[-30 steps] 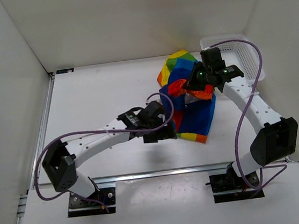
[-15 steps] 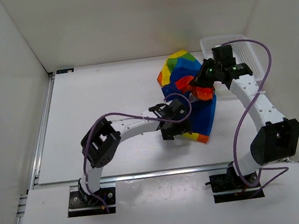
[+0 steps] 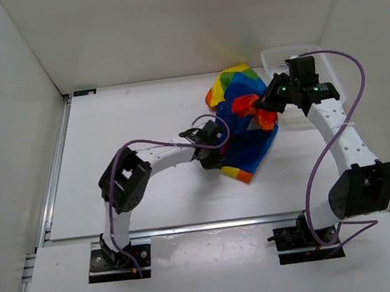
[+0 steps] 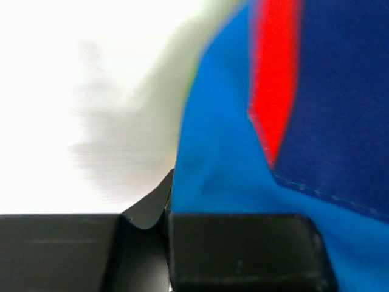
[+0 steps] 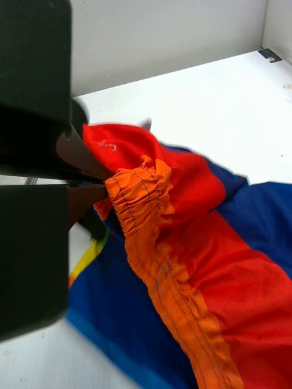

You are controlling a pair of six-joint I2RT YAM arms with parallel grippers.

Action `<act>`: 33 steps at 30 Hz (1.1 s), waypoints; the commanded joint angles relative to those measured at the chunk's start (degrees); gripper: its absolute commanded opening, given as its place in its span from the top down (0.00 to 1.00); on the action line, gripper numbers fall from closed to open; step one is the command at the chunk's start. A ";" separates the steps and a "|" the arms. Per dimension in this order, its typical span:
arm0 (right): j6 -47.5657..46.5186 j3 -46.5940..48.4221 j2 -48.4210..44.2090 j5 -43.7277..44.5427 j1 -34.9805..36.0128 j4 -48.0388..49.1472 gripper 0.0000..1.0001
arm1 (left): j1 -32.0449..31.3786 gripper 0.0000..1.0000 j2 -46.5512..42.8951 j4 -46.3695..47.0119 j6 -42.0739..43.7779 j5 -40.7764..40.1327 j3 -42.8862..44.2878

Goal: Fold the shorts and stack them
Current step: Flatten the shorts out

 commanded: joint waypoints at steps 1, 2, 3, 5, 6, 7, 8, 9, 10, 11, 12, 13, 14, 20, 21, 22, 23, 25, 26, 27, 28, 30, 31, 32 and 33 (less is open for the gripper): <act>-1.05 1.16 -1.08 -2.88 -0.79 0.87 1.00 | 5.50 0.89 -12.16 -0.18 3.34 -4.63 -2.62; -1.58 3.08 -0.02 -2.89 -0.79 1.48 1.00 | 7.00 0.89 -14.01 -0.18 5.18 -4.64 -2.63; -1.58 4.32 0.86 -3.85 -0.79 2.10 1.00 | 10.41 0.89 -17.16 -0.78 9.64 -5.33 -2.63; -2.89 11.04 5.15 -6.65 -1.31 2.10 1.00 | 14.46 0.89 -20.95 -2.19 14.66 -5.34 -1.23; -3.42 14.49 7.17 -8.41 -1.31 2.10 1.00 | 18.66 0.89 -21.75 -3.50 16.95 -6.04 0.35; -3.95 18.35 11.37 -10.34 -1.31 2.10 1.00 | 20.70 0.89 -21.76 -7.00 21.24 -7.26 5.41; -3.95 27.26 13.41 -12.10 -1.92 1.15 1.00 | 22.64 0.89 -22.46 -8.86 23.54 -7.80 8.68; -3.95 31.62 15.09 -13.34 -1.93 -0.34 1.00 | 25.70 0.89 -22.46 -11.14 25.39 -8.32 12.45; -3.95 35.66 17.28 -14.39 -1.93 -0.36 1.00 | 26.95 0.89 -22.46 -13.42 27.76 -10.33 20.41; -4.48 39.18 17.91 -14.40 -1.93 -0.36 1.00 | 27.75 0.89 -22.46 -17.36 28.57 -11.66 24.14; -5.00 44.35 17.92 -14.40 -1.93 -0.36 1.00 | 28.36 0.89 -22.46 -18.53 29.45 -12.54 27.23; -5.62 46.23 17.92 -14.40 -1.93 -0.36 1.00 | 29.07 0.89 -23.94 -19.24 31.20 -13.16 31.87; -6.41 47.47 16.96 -13.53 -1.93 -0.36 1.00 | 29.07 0.89 -24.91 -19.25 31.82 -13.77 33.31; -17.39 33.46 2.91 -8.97 -1.93 1.66 1.00 | 28.12 0.89 -37.30 -19.86 32.01 -12.55 22.37; -19.92 24.81 -2.51 -8.17 -1.93 2.97 1.00 | 27.41 0.89 -39.32 -19.86 30.96 -12.03 18.51; -21.17 20.19 -5.26 -7.64 -1.93 3.68 1.00 | 25.84 0.87 -43.95 -19.86 28.08 -12.02 9.16; -22.31 15.80 -10.33 -7.64 -1.93 4.21 1.00 | 25.82 0.79 -46.35 -19.86 26.57 -10.02 4.02; -24.78 4.63 -14.76 -6.24 -1.41 3.69 0.99 | 25.21 0.29 -52.74 -19.86 21.93 -7.55 -11.66; -24.78 1.63 -17.74 -5.45 -1.40 2.73 0.84 | 25.21 0.10 -54.61 -19.86 20.51 -5.71 -16.12; -25.65 -3.44 -18.72 -5.44 -1.40 -0.15 0.74 | 25.21 0.01 -56.20 -19.86 19.53 -5.00 -19.64; -26.36 -5.32 -18.73 -4.31 -0.88 -2.10 0.64 | 25.21 0.01 -58.82 -19.86 18.83 -4.99 -23.85; -27.50 -9.01 -19.26 -3.69 -0.87 -7.53 0.44 | 26.34 0.01 -60.51 -22.14 17.94 -6.22 -24.60; -27.51 -9.64 -18.65 -2.38 -0.87 -9.22 0.39 | 27.65 0.01 -61.13 -23.02 17.94 -6.83 -23.21; -26.46 -10.17 -18.65 -0.27 -0.87 -10.54 0.38 | 28.28 0.09 -61.14 -23.81 17.94 -7.71 -22.32; -24.19 -10.17 -18.65 4.18 -0.87 -12.90 0.38 | 28.28 0.16 -61.14 -25.21 17.94 -7.71 -21.44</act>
